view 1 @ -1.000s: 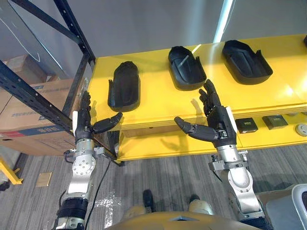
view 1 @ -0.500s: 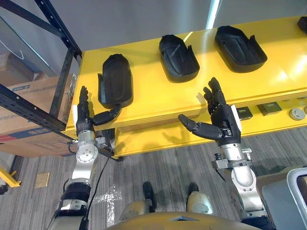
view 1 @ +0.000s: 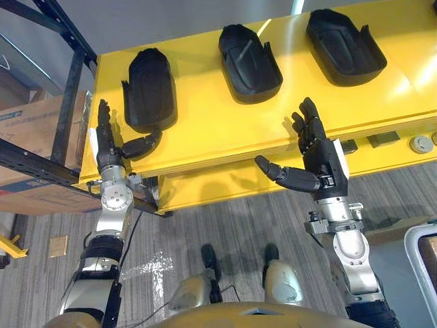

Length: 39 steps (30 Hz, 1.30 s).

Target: Walk over and take three plastic housings, then place them on the shelf

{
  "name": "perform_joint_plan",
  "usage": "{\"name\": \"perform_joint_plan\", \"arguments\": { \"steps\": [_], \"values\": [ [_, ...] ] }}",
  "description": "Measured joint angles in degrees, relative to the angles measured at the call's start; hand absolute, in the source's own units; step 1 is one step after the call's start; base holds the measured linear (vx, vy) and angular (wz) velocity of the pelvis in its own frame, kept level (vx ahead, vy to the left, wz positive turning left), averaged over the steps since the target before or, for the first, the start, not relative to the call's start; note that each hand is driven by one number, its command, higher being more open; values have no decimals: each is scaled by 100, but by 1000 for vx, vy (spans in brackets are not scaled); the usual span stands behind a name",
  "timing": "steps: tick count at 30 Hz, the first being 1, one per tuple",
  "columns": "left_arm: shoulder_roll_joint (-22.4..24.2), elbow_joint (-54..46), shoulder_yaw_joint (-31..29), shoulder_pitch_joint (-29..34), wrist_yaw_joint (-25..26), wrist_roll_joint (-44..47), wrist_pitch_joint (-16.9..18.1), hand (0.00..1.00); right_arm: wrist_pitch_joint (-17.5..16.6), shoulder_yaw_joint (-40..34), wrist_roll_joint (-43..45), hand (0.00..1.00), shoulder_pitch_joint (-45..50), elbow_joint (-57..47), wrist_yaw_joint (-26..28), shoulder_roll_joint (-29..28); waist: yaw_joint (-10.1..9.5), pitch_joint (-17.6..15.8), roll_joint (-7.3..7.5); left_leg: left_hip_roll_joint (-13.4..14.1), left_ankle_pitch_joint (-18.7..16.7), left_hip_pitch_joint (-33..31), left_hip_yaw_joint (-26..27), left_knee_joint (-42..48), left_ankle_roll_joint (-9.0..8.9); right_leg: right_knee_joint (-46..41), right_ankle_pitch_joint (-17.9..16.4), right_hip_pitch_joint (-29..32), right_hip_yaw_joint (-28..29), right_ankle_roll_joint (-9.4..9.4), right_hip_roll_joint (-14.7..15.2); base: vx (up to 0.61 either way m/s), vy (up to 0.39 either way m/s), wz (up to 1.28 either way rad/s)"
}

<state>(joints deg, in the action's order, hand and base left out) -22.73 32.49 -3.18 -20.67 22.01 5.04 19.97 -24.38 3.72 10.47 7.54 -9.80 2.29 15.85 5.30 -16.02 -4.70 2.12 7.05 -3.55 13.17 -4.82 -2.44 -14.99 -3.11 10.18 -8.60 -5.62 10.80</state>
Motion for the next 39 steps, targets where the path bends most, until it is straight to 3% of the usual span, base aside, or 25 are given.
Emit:
{"name": "perform_joint_plan", "arguments": {
  "steps": [24,31,35,39],
  "values": [
    [-235,-57,-47,-112,-42,390,41,100,-1,31,-1,100,-96,-13,117,-42,119,-226,11,-10,36,7,2,2,46,-160,-84,71,19,10,-6,5,-2,0],
    [711,-2874,46,1863,-206,22,138,100,-14,151,-99,100,410,-164,103,-393,68,-177,5,-2,-36,269,-178,0,43,213,-62,-483,-241,-27,-19,59,7,13],
    [1106,-4238,137,2780,-954,36,140,100,-105,157,-115,100,484,-170,-43,-590,-133,133,-25,8,-56,313,-397,-3,26,427,-55,-764,-506,-36,-31,53,12,28],
    [1295,-4851,175,3366,-1608,388,144,100,-234,208,-371,100,502,-152,-501,-750,-347,517,-42,10,-78,411,-613,-22,-5,634,-49,-1102,-770,-45,-19,43,19,28]
  ]
}}
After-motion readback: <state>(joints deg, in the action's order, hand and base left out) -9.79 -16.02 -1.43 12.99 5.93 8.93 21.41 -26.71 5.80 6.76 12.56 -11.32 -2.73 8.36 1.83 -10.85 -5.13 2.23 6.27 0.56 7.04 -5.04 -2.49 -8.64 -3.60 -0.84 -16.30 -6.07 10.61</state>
